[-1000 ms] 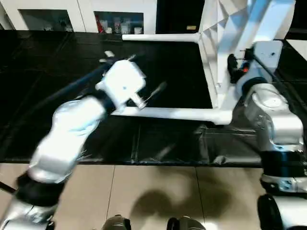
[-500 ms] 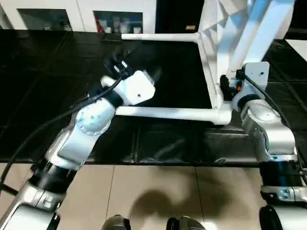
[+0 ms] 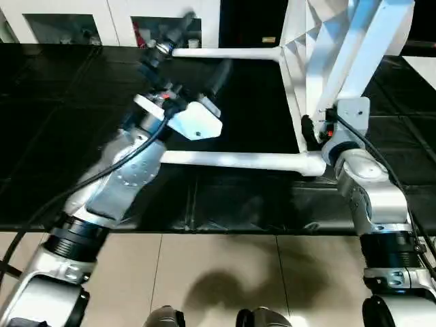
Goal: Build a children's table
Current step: Flip table
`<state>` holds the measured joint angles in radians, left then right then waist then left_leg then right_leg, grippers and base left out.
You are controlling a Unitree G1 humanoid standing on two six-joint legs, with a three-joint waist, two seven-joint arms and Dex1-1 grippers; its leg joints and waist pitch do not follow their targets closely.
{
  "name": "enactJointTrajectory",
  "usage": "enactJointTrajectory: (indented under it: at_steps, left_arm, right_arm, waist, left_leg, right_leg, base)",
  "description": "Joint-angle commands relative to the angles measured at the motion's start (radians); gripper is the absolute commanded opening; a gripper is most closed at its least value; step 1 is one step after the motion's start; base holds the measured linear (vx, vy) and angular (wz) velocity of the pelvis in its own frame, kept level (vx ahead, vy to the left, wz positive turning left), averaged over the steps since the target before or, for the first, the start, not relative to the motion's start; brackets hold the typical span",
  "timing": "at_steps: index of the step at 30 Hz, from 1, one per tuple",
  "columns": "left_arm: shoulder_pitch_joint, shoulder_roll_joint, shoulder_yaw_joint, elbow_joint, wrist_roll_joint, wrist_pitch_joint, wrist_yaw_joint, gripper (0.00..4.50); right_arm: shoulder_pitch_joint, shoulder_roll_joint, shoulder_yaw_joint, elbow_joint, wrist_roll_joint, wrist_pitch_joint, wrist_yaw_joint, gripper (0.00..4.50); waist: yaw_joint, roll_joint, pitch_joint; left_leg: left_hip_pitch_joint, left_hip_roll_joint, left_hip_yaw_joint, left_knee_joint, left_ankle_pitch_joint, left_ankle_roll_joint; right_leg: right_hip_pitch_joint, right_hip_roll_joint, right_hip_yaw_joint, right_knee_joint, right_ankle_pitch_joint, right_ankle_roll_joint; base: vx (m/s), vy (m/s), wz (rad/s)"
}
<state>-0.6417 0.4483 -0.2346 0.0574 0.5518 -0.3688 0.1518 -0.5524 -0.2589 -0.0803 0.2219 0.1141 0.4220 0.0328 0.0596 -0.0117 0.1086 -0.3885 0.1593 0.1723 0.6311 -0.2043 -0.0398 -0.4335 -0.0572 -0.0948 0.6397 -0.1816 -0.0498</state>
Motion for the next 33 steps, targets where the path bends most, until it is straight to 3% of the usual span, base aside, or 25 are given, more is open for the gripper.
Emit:
enactJointTrajectory:
  at_steps: [1,3,7,8,14,15,19,20,25,27,33]
  left_arm:
    - [-0.054,0.008,0.024,0.021,0.034,0.019,0.033,4.5]
    - [-0.13,0.011,0.032,0.078,0.059,0.044,0.055,4.5]
    - [-0.214,0.001,0.033,0.155,0.091,0.035,0.09,4.5]
    - [-0.229,0.001,0.031,0.171,0.103,0.033,0.101,4.5]
    - [-0.297,-0.006,0.023,0.292,0.104,0.052,0.106,4.5]
    - [-0.316,-0.007,0.026,0.326,0.1,0.049,0.108,4.21]
    - [-0.362,-0.006,0.035,0.392,0.087,0.024,0.11,4.08]
    - [-0.37,-0.007,0.035,0.401,0.088,0.023,0.11,3.78]
    - [-0.4,-0.013,0.025,0.443,0.07,0.0,0.085,3.36]
    - [-0.407,-0.019,0.016,0.46,0.049,-0.018,0.049,3.23]
    - [-0.417,-0.018,0.032,0.486,0.015,-0.004,0.011,2.95]
  right_arm:
    - [-0.016,-0.012,0.012,0.008,-0.005,-0.011,0.017,3.47]
    - [-0.018,-0.014,0.016,0.003,-0.011,-0.007,0.018,3.05]
    - [-0.014,-0.009,0.009,-0.011,-0.021,0.02,0.019,2.83]
    - [-0.014,-0.009,0.009,-0.013,-0.02,0.024,0.02,2.61]
    - [-0.014,-0.018,0.021,-0.019,-0.031,0.022,0.024,2.25]
    - [-0.015,-0.02,0.02,-0.02,-0.034,0.021,0.026,2.2]
    - [-0.02,-0.026,0.019,-0.019,-0.04,0.021,0.028,2.09]
    - [-0.021,-0.028,0.02,-0.019,-0.042,0.021,0.028,2.02]
    - [-0.022,-0.038,0.029,-0.019,-0.058,0.028,0.03,1.89]
    - [-0.024,-0.051,0.033,-0.022,-0.072,0.036,0.032,1.88]
    - [-0.044,-0.11,0.064,-0.027,-0.117,0.04,0.058,1.87]
  waist:
    - [0.003,-0.008,-0.088]
    - [0.005,-0.005,-0.088]
    - [0.004,-0.006,-0.09]
    - [0.005,-0.005,-0.091]
    - [0.006,-0.003,-0.096]
    - [0.007,-0.003,-0.096]
    - [0.008,-0.003,-0.097]
    - [0.008,-0.004,-0.095]
    - [0.01,-0.005,-0.094]
    - [0.01,0.001,-0.092]
    - [0.015,-0.004,-0.09]
  left_leg:
    - [0.008,0.06,-0.026,-0.068,-0.048,0.049]
    - [0.011,0.057,-0.024,-0.066,-0.057,0.048]
    - [0.005,0.056,-0.027,-0.065,-0.054,0.037]
    - [0.008,0.054,-0.026,-0.064,-0.054,0.041]
    - [0.005,0.053,-0.028,-0.062,-0.036,0.042]
    - [0.005,0.054,-0.028,-0.062,-0.035,0.042]
    - [0.006,0.055,-0.028,-0.062,-0.034,0.05]
    - [0.004,0.054,-0.027,-0.062,-0.04,0.05]
    - [0.005,0.055,-0.027,-0.062,-0.047,0.05]
    - [0.005,0.054,-0.027,-0.063,-0.049,0.049]
    - [0.006,0.051,-0.025,-0.062,-0.063,0.051]
  right_leg:
    - [0.076,-0.092,0.073,-0.077,-0.134,-0.151]
    - [0.073,-0.09,0.073,-0.08,-0.143,-0.148]
    - [0.08,-0.095,0.072,-0.079,-0.148,-0.143]
    - [0.078,-0.093,0.072,-0.081,-0.148,-0.14]
    - [0.08,-0.093,0.071,-0.076,-0.109,-0.151]
    - [0.08,-0.093,0.071,-0.074,-0.103,-0.154]
    - [0.08,-0.095,0.071,-0.073,-0.076,-0.171]
    - [0.083,-0.096,0.071,-0.073,-0.079,-0.174]
    - [0.083,-0.097,0.07,-0.076,-0.108,-0.167]
    - [0.081,-0.095,0.07,-0.078,-0.106,-0.166]
    - [0.082,-0.094,0.07,-0.084,-0.15,-0.154]
  base:
    - [0.0,0.0,0.0]
    - [0.0,0.0,0.0]
    - [0.0,0.0,0.0]
    - [0.0,0.0,0.0]
    - [0.0,0.0,0.0]
    - [0.0,0.0,0.0]
    - [0.0,0.0,0.0]
    - [0.0,0.0,0.0]
    - [0.0,0.0,0.0]
    - [0.0,0.0,0.0]
    - [0.0,0.0,0.0]
